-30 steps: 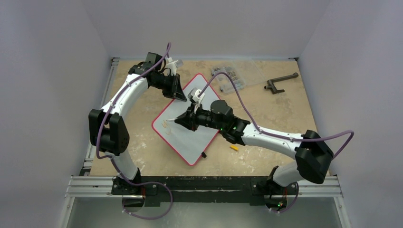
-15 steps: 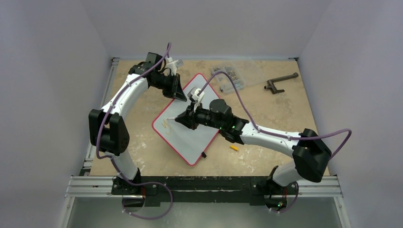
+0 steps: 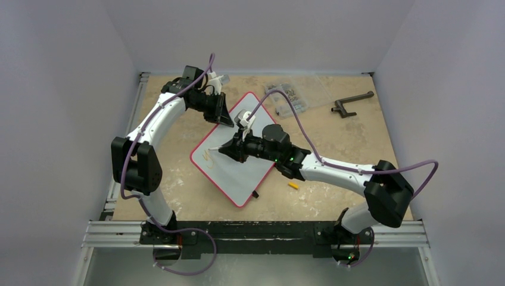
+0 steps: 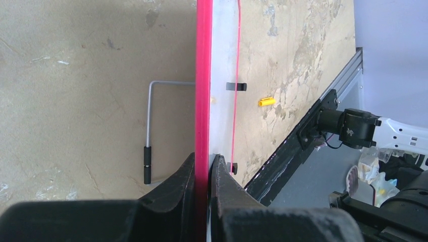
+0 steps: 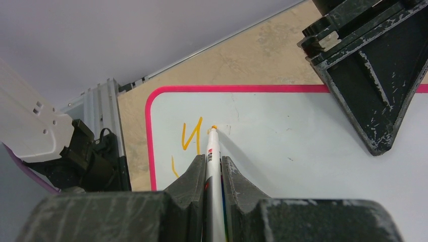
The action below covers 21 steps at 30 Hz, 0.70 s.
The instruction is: Write a sentence on the whiteboard
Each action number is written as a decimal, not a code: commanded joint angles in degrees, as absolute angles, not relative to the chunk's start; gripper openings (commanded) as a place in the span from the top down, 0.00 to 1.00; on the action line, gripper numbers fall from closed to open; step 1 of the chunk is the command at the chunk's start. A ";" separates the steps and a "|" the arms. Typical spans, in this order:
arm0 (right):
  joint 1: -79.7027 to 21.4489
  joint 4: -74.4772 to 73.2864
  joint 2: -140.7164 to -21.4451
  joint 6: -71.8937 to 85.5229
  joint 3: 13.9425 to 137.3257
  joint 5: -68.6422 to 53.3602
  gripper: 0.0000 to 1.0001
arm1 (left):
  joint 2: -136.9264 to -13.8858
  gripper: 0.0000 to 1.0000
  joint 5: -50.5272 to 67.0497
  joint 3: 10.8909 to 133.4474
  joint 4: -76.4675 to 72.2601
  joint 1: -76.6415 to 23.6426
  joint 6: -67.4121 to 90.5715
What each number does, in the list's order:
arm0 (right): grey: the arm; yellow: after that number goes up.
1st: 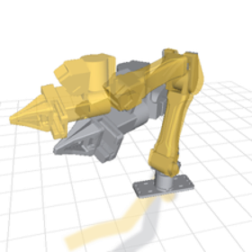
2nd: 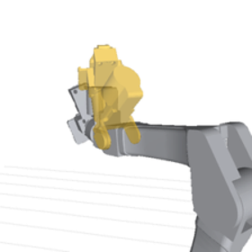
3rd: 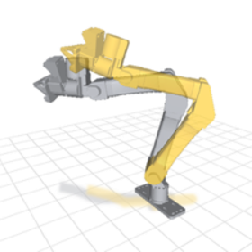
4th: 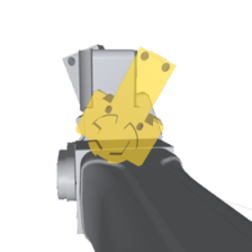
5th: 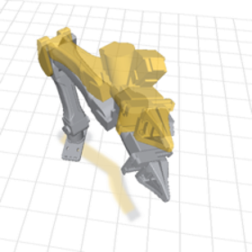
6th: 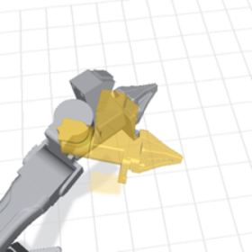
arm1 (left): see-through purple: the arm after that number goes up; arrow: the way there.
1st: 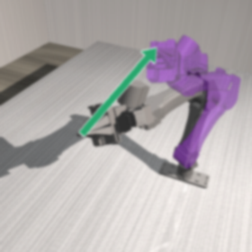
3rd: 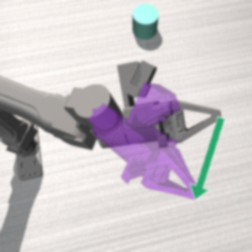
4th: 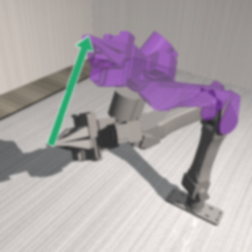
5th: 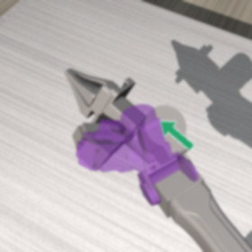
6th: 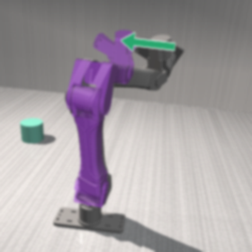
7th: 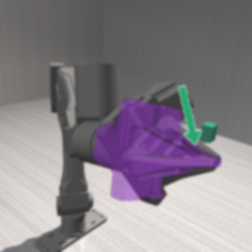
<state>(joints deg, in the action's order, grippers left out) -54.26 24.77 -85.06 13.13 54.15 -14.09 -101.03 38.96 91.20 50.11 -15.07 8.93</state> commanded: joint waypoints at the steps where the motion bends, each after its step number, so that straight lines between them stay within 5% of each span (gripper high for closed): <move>1: -54.14 24.41 -85.29 11.34 52.69 -14.89 1.00 | -102.29 1.00 24.22 91.23 50.84 -15.38 5.10; 21: -54.05 22.59 -83.17 11.43 49.29 -10.19 1.00 | -102.25 1.00 23.82 91.23 51.24 -15.38 5.19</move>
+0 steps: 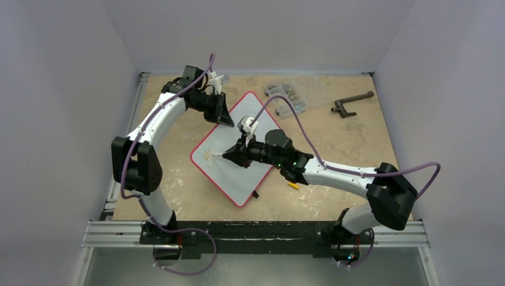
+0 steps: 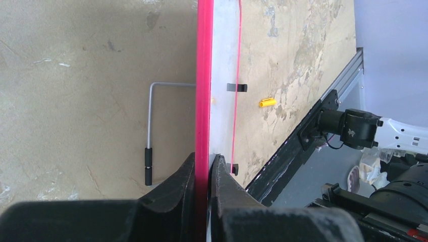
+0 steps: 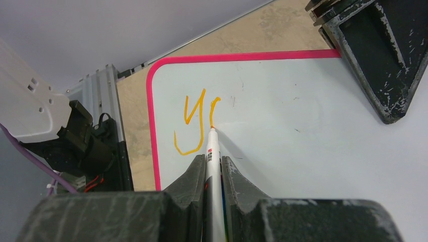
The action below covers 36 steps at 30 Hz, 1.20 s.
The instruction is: Write a sentence on the whiteboard
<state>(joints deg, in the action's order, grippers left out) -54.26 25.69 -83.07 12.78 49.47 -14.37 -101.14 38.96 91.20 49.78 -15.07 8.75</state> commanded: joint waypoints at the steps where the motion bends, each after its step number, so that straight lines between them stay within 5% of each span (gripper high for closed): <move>1: -54.05 22.32 -83.27 11.46 49.61 -9.72 1.00 | -102.18 1.00 23.77 91.23 51.19 -15.38 5.19; 36: -53.35 21.04 -87.41 9.87 56.61 -14.36 1.00 | -102.21 1.00 23.64 91.41 51.32 -15.38 5.35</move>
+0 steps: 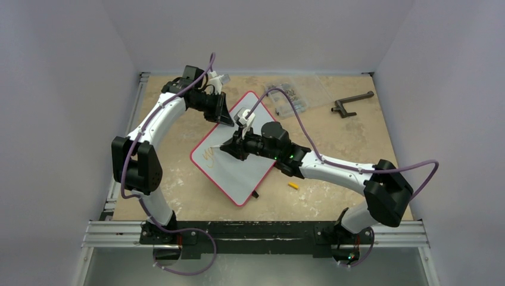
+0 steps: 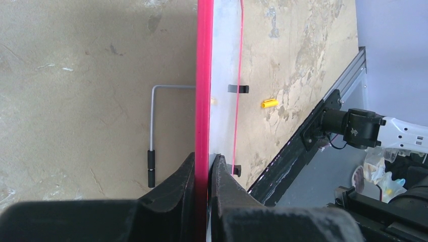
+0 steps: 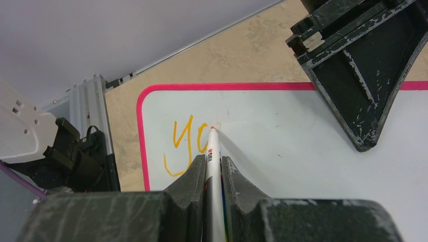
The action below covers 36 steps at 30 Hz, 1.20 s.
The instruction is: Write a sentence on the whiteboard
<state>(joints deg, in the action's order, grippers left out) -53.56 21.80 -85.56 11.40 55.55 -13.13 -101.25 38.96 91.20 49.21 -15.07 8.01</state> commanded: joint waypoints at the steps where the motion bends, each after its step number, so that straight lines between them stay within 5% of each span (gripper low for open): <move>1: -53.35 21.20 -87.49 9.91 56.54 -14.78 1.00 | -102.22 1.00 23.64 91.41 51.33 -15.38 5.35; 36: -42.82 35.04 -81.31 20.35 50.49 -30.41 1.00 | -102.12 1.00 24.08 91.49 51.50 -15.36 5.36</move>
<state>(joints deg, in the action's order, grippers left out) -42.72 32.84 -80.73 20.43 49.54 -28.56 -101.25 38.81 91.20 49.43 -15.09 9.96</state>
